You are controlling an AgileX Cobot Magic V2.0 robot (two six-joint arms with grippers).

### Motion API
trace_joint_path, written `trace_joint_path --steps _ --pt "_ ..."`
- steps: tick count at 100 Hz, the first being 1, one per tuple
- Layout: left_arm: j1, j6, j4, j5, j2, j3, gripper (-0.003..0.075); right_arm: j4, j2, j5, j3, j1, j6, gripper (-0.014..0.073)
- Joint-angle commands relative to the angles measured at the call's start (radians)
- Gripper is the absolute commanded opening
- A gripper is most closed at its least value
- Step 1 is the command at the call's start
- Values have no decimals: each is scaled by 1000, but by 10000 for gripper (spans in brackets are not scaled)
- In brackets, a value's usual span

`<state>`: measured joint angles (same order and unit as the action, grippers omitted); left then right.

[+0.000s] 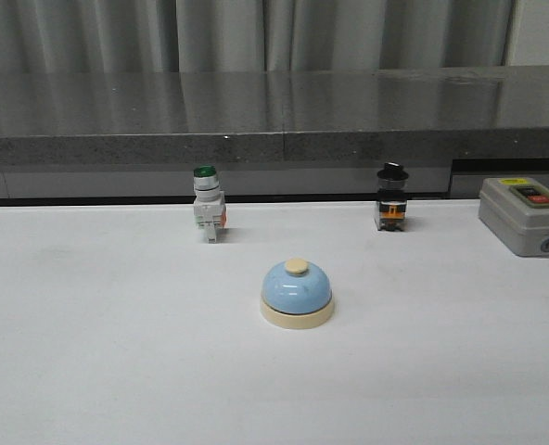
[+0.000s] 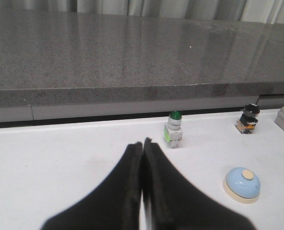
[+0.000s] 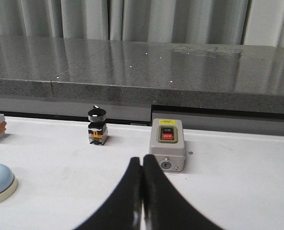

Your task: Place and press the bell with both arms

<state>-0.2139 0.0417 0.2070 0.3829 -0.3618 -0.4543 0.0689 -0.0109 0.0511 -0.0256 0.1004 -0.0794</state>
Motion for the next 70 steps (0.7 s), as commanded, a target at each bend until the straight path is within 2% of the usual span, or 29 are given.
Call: trace_joint_path --steps 1,18,34,55,70 --pt "0 -9 7 -70 -5 -25 -20 -6 -17 -74 14 -6 -1 -60" --pt "0 -9 7 -74 -5 -25 -20 -6 -17 -74 14 -6 -1 -60" --pt "0 -7 -52 -124 -5 -10 -20 -6 -17 -74 14 -6 -1 -60" --pt "0 -7 -152 -369 31 128 -20 -6 -17 -74 14 -6 -1 -60" --pt "2 -7 -160 -525 90 263 -20 -6 -17 -74 14 -6 -1 -60"
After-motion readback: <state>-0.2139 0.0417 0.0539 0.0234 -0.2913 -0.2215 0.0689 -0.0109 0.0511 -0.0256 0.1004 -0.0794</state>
